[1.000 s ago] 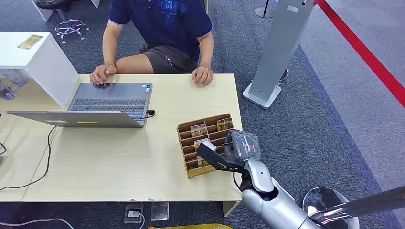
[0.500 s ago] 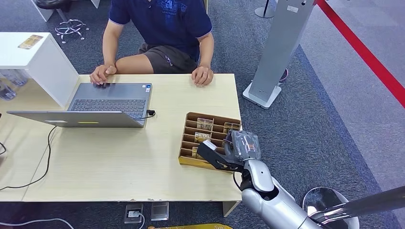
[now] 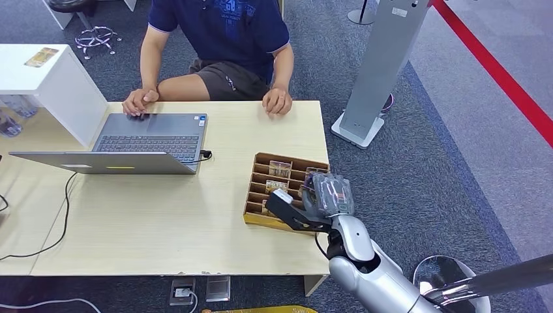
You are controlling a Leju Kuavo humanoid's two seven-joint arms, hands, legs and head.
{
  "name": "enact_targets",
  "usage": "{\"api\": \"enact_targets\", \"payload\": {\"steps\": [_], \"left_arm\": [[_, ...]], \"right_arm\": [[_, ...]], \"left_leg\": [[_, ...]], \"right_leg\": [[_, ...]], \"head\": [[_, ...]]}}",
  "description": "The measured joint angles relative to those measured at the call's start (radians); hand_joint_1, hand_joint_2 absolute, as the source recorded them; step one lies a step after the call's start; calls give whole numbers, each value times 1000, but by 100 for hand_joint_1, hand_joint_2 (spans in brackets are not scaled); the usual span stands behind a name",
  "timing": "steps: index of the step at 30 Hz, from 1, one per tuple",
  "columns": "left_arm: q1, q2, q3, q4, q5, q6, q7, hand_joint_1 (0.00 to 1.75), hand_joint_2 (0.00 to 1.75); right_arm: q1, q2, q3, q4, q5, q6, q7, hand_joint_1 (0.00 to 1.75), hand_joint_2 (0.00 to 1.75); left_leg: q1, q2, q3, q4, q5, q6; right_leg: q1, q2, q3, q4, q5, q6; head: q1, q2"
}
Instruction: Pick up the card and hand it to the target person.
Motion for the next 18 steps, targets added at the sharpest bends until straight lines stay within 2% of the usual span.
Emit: {"api": "enact_targets", "payload": {"steps": [10,18], "left_arm": [[0,0,0,0,-4,-7,0,0,0],[-4,0,-2,0,-26,-24,-1,0,0]], "right_arm": [[-103,10,34,-72,22,27,-62,175,175],[-274,65,93,-14,10,11,-164,175,175]], "left_leg": [[0,0,-1,0,0,0],[0,0,-1,0,0,0]], "right_leg": [[0,0,0,1,0,0],[0,0,-1,1,0,0]], "head": [[1,0],[0,0]]}}
